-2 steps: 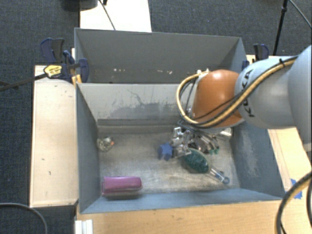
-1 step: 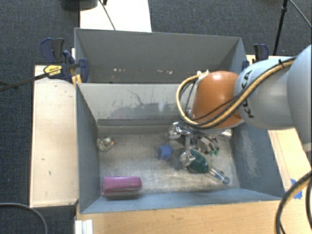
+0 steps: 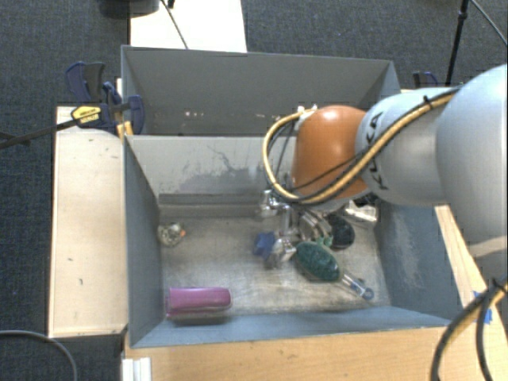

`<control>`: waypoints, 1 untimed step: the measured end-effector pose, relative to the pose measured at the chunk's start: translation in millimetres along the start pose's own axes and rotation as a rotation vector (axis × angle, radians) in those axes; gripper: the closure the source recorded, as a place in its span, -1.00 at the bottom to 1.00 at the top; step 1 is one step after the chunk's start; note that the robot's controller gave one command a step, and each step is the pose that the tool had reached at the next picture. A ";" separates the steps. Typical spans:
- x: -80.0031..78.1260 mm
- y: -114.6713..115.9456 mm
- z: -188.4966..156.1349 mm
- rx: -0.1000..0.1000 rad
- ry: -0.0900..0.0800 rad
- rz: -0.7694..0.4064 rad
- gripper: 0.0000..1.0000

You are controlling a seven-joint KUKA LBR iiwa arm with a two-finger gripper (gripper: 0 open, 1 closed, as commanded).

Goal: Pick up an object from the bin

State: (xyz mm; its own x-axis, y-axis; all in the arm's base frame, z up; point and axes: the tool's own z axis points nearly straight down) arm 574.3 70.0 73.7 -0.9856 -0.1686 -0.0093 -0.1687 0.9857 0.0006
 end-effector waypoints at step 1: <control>-1.6 -1.7 -2.9 0.001 -0.005 0.004 1.00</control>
Offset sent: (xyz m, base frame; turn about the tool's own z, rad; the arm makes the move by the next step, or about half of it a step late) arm 0.0000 0.0000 0.0000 0.0000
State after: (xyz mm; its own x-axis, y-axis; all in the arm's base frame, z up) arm 576.1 68.6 76.6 -0.9863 -0.1645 -0.0142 -0.1645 0.9864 -0.0002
